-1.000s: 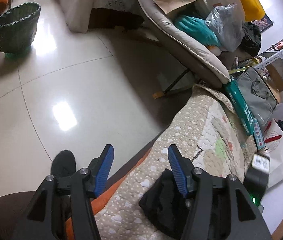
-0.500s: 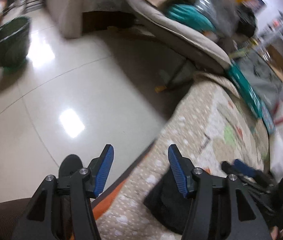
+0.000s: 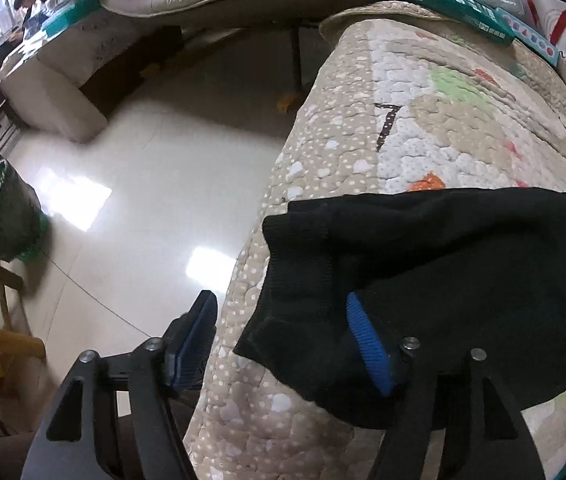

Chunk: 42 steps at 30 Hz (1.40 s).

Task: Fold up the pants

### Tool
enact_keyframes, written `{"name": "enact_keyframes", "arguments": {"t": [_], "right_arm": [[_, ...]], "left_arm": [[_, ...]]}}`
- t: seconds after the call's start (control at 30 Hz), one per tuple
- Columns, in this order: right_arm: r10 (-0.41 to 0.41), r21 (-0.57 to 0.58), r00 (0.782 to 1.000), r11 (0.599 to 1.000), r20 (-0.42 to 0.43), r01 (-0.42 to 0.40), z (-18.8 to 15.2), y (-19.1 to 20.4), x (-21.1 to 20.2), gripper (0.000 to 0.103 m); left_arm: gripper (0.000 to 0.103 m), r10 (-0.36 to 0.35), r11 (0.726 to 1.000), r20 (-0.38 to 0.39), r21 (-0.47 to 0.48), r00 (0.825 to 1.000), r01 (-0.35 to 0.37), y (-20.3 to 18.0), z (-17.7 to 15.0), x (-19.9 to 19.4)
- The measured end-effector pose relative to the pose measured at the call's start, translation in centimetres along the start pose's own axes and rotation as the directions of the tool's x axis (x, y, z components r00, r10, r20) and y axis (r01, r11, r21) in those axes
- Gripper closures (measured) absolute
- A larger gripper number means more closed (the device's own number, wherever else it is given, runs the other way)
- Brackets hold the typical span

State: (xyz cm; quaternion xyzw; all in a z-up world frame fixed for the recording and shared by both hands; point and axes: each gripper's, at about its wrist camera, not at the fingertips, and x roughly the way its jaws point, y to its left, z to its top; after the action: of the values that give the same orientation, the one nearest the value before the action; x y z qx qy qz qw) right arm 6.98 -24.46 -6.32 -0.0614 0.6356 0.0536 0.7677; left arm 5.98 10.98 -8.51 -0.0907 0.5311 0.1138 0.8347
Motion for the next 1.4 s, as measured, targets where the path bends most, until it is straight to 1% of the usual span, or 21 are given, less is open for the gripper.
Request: {"name": "enact_keyframes", "arguments": {"t": [0.03,0.07,0.2,0.3,0.37,0.43,0.5,0.6,0.67,0.7,0.77,0.83,0.9,0.93,1.03,1.13,1.17,1.27,1.33,1.37,1.4], "right_arm": [[-0.032,0.033,0.999,0.999,-0.024,0.033,-0.6,-1.6,-0.3,0.027],[-0.028,0.069,0.999,0.997,-0.031,0.031,-0.9,-3.0,-0.6,0.027],[-0.028,0.238,0.998,0.971,0.062,0.013,-0.8,-7.9,-2.9,0.027],[0.004,0.298,0.997,0.954,0.082,-0.028,0.1,-9.1,-2.1,0.027],[-0.035,0.274,0.999,0.961,0.016,0.029,0.6,-8.7,0.1,0.028],[-0.052,0.233,0.995,0.970,-0.081,0.070,-0.6,-8.2,2.3,0.033],[-0.090,0.198,0.992,0.975,-0.086,0.105,-1.0,-7.6,2.0,0.035],[-0.129,0.155,0.970,0.974,-0.205,0.162,-2.1,-7.0,2.6,0.035],[-0.154,0.109,0.961,0.977,-0.229,0.182,-2.3,-6.6,2.5,0.035],[-0.149,0.121,0.962,0.976,-0.229,0.180,-2.0,-6.6,2.0,0.035],[-0.100,0.176,0.987,0.977,-0.129,0.122,-1.0,-6.7,-0.6,0.035],[-0.081,0.150,0.997,0.986,0.006,0.079,1.2,-5.6,-3.0,0.035],[-0.036,0.091,0.994,0.996,0.101,0.027,3.9,-3.8,-4.2,0.033],[0.014,0.058,0.989,0.998,0.147,-0.023,5.9,-2.5,-4.4,0.033],[0.093,-0.037,0.972,0.996,0.217,-0.087,11.5,0.8,-3.7,0.034],[0.098,-0.120,0.976,0.990,0.194,-0.075,14.1,3.6,-1.2,0.044],[0.093,-0.134,0.981,0.988,0.172,-0.070,15.4,4.3,-0.1,0.047],[0.035,-0.165,0.997,0.986,0.067,-0.024,16.4,4.5,3.2,0.049],[-0.007,-0.185,1.000,0.983,0.000,0.007,15.9,4.8,4.7,0.065],[0.035,-0.176,0.999,0.984,-0.004,-0.035,15.8,4.8,4.6,0.085],[0.026,-0.175,1.000,0.984,0.002,-0.026,15.9,5.1,4.2,0.091]], "left_arm": [[0.034,-0.007,1.000,-0.006,-0.018,1.000,0.007,0.3,0.0,0.1],[0.033,-0.011,0.999,-0.012,-0.031,1.000,0.011,0.5,0.1,0.2],[0.029,-0.011,0.999,-0.019,-0.052,1.000,0.010,0.4,0.2,0.6],[0.027,0.004,0.999,-0.009,-0.042,1.000,-0.005,0.0,-0.1,0.6],[0.025,0.016,0.999,0.000,-0.032,1.000,-0.016,0.0,-0.2,0.5],[0.023,0.018,0.999,0.003,-0.031,1.000,-0.018,0.1,-0.3,0.5],[0.022,0.013,0.999,0.000,-0.036,1.000,-0.013,0.3,-0.3,0.5],[0.019,0.011,0.998,-0.016,-0.056,1.000,-0.012,0.6,-0.1,0.7],[0.019,0.005,0.997,-0.031,-0.075,1.000,-0.007,0.8,0.0,0.7],[0.019,0.005,0.997,-0.034,-0.080,0.999,-0.008,0.8,0.0,0.6],[0.019,0.011,0.996,-0.022,-0.086,1.000,-0.013,0.9,-0.1,0.0],[0.020,0.007,0.996,0.007,-0.093,1.000,-0.006,0.8,0.0,-0.9],[0.020,-0.011,0.994,0.044,-0.108,0.999,0.016,0.8,0.2,-1.8],[0.020,-0.016,0.993,0.056,-0.112,0.998,0.022,0.8,0.3,-2.1],[0.020,-0.024,0.992,0.070,-0.119,0.997,0.033,0.8,0.3,-2.4],[0.020,-0.038,0.990,0.034,-0.135,0.999,0.042,1.3,0.3,-1.6],[0.020,-0.046,0.988,0.015,-0.150,0.999,0.048,1.5,0.3,-1.3],[0.020,-0.076,0.980,-0.014,-0.188,0.997,0.072,2.0,0.4,-0.7],[0.020,-0.099,0.975,-0.023,-0.201,0.995,0.092,2.0,0.5,-0.6],[0.020,-0.106,0.974,-0.025,-0.202,0.994,0.099,1.9,0.5,-0.7],[0.020,-0.111,0.974,-0.026,-0.200,0.994,0.103,1.8,0.5,-0.7]]}}
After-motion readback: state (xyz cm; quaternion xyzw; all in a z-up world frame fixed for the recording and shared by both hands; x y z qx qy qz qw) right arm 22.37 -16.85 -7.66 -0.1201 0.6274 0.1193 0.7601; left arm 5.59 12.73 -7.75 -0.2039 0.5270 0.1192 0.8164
